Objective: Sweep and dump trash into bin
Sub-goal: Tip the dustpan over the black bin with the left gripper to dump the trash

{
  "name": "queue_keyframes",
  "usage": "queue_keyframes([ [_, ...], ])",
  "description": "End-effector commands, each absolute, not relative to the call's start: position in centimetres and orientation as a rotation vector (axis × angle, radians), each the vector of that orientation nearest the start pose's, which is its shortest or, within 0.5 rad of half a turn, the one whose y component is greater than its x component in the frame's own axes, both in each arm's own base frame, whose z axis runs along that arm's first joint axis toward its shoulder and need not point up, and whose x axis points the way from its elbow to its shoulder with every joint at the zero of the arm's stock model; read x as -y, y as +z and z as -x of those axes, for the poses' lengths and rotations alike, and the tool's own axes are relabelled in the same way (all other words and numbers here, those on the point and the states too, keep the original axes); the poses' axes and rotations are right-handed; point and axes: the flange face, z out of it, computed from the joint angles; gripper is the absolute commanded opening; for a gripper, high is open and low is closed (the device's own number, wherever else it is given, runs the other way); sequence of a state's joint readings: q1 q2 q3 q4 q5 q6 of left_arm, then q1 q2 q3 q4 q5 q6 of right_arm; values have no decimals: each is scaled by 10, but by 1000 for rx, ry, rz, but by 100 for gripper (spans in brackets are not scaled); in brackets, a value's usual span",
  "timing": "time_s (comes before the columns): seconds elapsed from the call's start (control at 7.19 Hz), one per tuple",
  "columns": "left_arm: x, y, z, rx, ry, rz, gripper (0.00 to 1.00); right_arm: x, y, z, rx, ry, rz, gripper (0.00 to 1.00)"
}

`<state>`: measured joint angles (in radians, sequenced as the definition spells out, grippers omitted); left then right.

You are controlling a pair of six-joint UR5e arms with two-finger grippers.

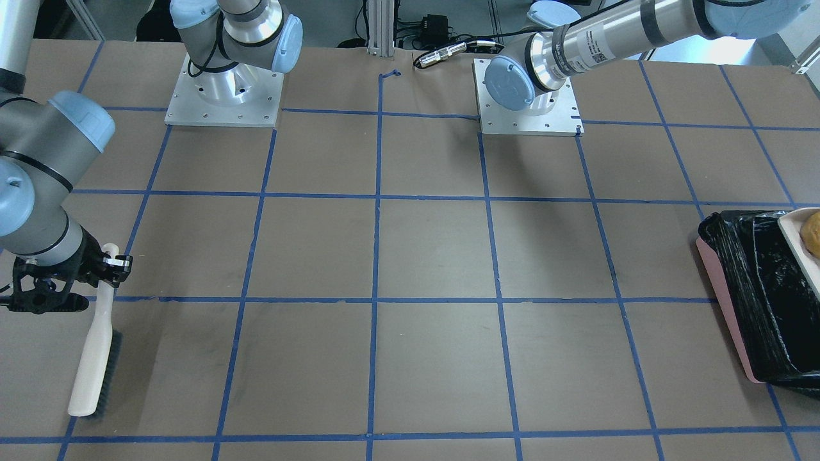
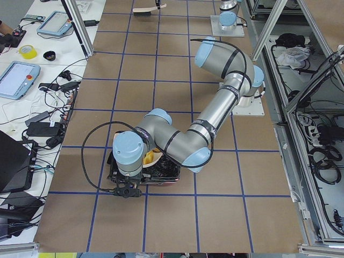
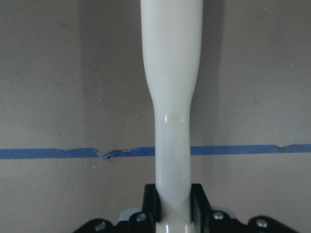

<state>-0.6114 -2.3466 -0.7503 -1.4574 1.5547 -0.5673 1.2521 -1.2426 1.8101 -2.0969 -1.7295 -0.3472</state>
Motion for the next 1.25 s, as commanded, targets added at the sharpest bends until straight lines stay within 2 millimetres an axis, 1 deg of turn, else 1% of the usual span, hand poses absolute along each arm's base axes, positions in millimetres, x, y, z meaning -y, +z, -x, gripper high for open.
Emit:
queue_keyframes([
  [0.0,573,409,-593,-2186,-369,2082,0,572,251,65,-3266,146,38,4],
  [0.14,573,416,-594,-2162,-416,2064,0,572,250,65,-3262,146,33,5],
  [0.28,582,424,-587,-2139,-483,2049,0,572,249,64,-3257,151,31,5],
  [0.56,615,436,-538,-2048,-449,1912,0,571,248,64,-3250,160,34,5],
  [0.7,615,431,-525,-2030,-417,1887,0,571,248,63,-3247,164,39,5],
  [0.83,602,408,-530,-1941,-388,1801,0,571,249,64,-3249,153,53,6],
  [0.97,599,397,-532,-1901,-495,1727,0,571,248,63,-3247,162,51,6],
  [1.11,595,408,-527,-1891,-515,1718,0,572,248,64,-3250,151,48,14],
])
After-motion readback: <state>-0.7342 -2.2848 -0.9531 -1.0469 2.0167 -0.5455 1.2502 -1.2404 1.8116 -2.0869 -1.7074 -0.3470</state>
